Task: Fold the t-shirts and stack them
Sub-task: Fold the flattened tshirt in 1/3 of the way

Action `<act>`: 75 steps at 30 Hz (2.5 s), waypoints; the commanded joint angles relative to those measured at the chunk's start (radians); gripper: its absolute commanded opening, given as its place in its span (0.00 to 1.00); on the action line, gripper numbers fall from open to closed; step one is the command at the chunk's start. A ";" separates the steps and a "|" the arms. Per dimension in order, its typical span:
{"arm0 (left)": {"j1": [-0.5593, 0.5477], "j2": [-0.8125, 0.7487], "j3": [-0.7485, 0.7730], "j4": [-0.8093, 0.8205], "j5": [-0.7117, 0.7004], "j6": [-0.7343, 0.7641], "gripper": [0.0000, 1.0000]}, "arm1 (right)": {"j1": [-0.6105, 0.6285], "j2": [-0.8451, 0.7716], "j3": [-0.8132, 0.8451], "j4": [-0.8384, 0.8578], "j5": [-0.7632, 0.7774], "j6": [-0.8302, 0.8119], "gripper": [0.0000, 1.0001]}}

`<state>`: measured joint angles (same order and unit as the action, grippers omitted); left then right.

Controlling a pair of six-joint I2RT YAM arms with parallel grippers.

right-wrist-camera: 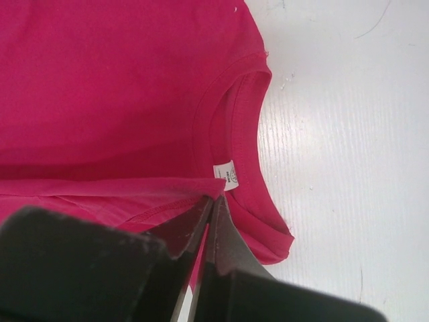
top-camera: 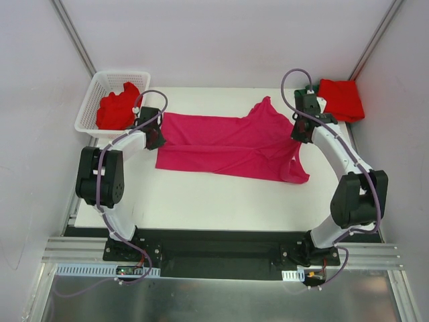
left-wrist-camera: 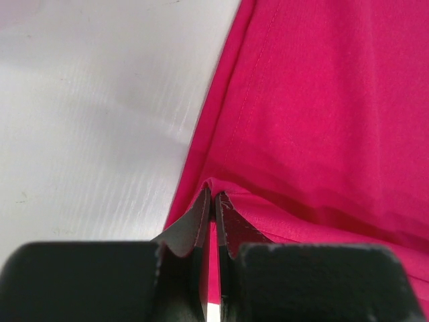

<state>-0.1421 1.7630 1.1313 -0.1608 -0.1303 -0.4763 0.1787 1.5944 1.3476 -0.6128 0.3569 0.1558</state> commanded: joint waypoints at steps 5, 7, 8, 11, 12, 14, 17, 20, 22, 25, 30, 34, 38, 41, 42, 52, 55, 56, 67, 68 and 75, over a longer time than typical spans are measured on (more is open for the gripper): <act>0.015 0.039 0.077 0.017 -0.002 0.027 0.00 | -0.010 0.078 0.102 0.022 -0.006 -0.002 0.01; 0.015 0.052 0.085 0.017 0.000 0.028 0.00 | -0.010 0.107 0.128 0.022 -0.007 -0.004 0.01; 0.015 0.058 0.091 0.017 0.000 0.028 0.00 | -0.008 0.116 0.136 0.022 -0.007 -0.005 0.01; 0.016 0.073 0.104 0.017 -0.002 0.031 0.00 | -0.008 0.157 0.169 0.021 -0.009 -0.009 0.01; 0.016 0.076 0.107 0.017 -0.002 0.033 0.00 | -0.008 0.167 0.179 0.022 -0.009 -0.009 0.01; 0.018 0.087 0.117 0.015 -0.005 0.038 0.00 | -0.008 0.194 0.205 0.021 -0.010 -0.010 0.01; 0.019 0.101 0.131 0.017 -0.005 0.044 0.00 | -0.008 0.231 0.241 0.018 -0.018 -0.012 0.01; 0.022 0.110 0.139 0.015 -0.011 0.048 0.00 | -0.010 0.257 0.262 0.016 -0.022 -0.012 0.01; 0.022 0.112 0.139 0.017 -0.015 0.050 0.00 | -0.008 0.282 0.278 0.016 -0.022 -0.012 0.01; 0.024 0.113 0.142 0.015 -0.023 0.054 0.00 | -0.008 0.317 0.300 0.016 -0.027 -0.016 0.01; 0.022 0.112 0.147 0.017 -0.028 0.061 0.02 | -0.008 0.364 0.331 0.016 -0.039 -0.018 0.01; 0.022 0.110 0.143 0.015 -0.029 0.062 0.03 | -0.010 0.403 0.357 0.019 -0.042 -0.025 0.01; 0.022 0.107 0.142 0.017 -0.029 0.064 0.02 | -0.008 0.426 0.386 0.025 -0.039 -0.033 0.01; 0.022 0.108 0.143 0.017 -0.028 0.064 0.02 | -0.010 0.440 0.401 0.025 -0.041 -0.036 0.01; 0.022 0.108 0.143 0.015 -0.028 0.064 0.02 | -0.008 0.441 0.404 0.027 -0.041 -0.039 0.01; 0.022 0.110 0.139 0.015 -0.028 0.064 0.09 | -0.008 0.512 0.467 0.031 -0.039 -0.071 0.04; 0.022 0.107 0.142 0.015 -0.026 0.067 0.50 | -0.008 0.524 0.482 0.044 -0.039 -0.097 0.37; 0.022 0.102 0.142 0.017 -0.028 0.067 0.61 | -0.010 0.526 0.487 0.044 -0.041 -0.110 0.44; 0.022 -0.017 0.101 0.015 -0.039 0.087 1.00 | -0.005 0.339 0.334 0.125 -0.108 -0.117 0.64; 0.021 -0.028 0.097 0.015 -0.031 0.085 0.99 | -0.001 0.316 0.311 0.119 -0.117 -0.114 0.64; -0.005 -0.079 0.067 0.020 -0.023 0.077 0.99 | 0.045 0.204 0.162 0.113 -0.183 -0.094 0.58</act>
<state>-0.1322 1.7397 1.2198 -0.1516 -0.1410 -0.4061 0.1898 1.8942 1.5734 -0.5095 0.2283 0.0513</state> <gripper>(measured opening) 0.993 0.593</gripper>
